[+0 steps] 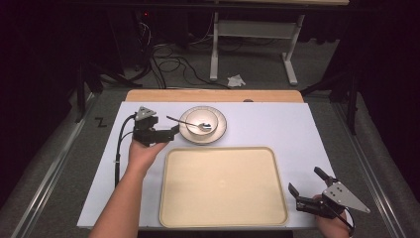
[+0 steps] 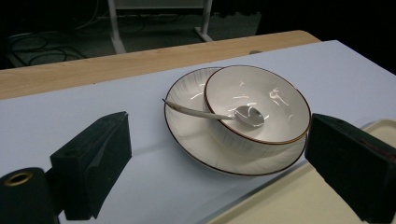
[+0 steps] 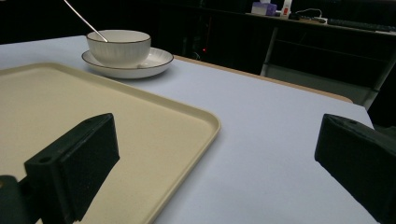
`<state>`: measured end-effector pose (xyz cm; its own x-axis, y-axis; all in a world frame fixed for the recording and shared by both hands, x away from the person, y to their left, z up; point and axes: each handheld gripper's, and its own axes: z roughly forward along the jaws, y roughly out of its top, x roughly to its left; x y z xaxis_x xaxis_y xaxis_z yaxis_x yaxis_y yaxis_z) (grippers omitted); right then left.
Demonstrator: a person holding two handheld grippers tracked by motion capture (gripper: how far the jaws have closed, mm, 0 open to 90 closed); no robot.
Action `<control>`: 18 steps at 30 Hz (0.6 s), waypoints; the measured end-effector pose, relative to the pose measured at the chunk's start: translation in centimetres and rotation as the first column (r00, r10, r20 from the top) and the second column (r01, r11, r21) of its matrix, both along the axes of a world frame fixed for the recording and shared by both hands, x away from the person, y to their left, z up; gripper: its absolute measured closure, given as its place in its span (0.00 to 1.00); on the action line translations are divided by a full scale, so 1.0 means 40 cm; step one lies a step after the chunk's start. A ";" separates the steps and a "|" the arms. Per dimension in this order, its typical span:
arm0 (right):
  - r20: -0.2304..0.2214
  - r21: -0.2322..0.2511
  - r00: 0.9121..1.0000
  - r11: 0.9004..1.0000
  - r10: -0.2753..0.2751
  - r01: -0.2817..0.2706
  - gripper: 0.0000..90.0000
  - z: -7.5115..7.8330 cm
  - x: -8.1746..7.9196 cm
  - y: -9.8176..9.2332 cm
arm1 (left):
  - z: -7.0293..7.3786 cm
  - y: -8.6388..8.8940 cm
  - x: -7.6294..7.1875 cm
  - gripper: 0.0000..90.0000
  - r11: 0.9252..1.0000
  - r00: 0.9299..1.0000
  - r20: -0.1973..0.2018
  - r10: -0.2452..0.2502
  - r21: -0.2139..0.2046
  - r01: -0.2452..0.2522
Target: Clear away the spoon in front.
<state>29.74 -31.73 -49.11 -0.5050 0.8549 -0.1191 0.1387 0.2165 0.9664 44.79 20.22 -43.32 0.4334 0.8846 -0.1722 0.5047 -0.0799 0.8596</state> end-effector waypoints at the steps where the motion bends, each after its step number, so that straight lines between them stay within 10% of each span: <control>1: -0.001 -0.001 1.000 1.000 0.001 -0.001 0.01 0.000 -0.001 -0.002 | -0.001 -0.004 0.006 0.09 1.000 1.000 -0.005 -0.001 0.004 0.001; 9: -0.001 0.022 1.000 1.000 -0.006 0.006 0.01 0.000 -0.001 -0.008 | -0.002 -0.017 0.052 0.12 1.000 0.999 -0.042 0.022 0.007 -0.022; 18: -0.006 0.031 1.000 1.000 -0.003 0.003 0.01 -0.001 0.000 -0.010 | -0.019 -0.002 0.083 0.41 0.998 0.991 -0.122 0.047 -0.032 -0.051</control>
<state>29.76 -32.14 -49.14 -0.5031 0.8596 -0.0892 0.1455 0.1860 0.9717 48.12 20.14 -44.09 0.3635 0.8968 -0.2523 0.6080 -0.0232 0.7936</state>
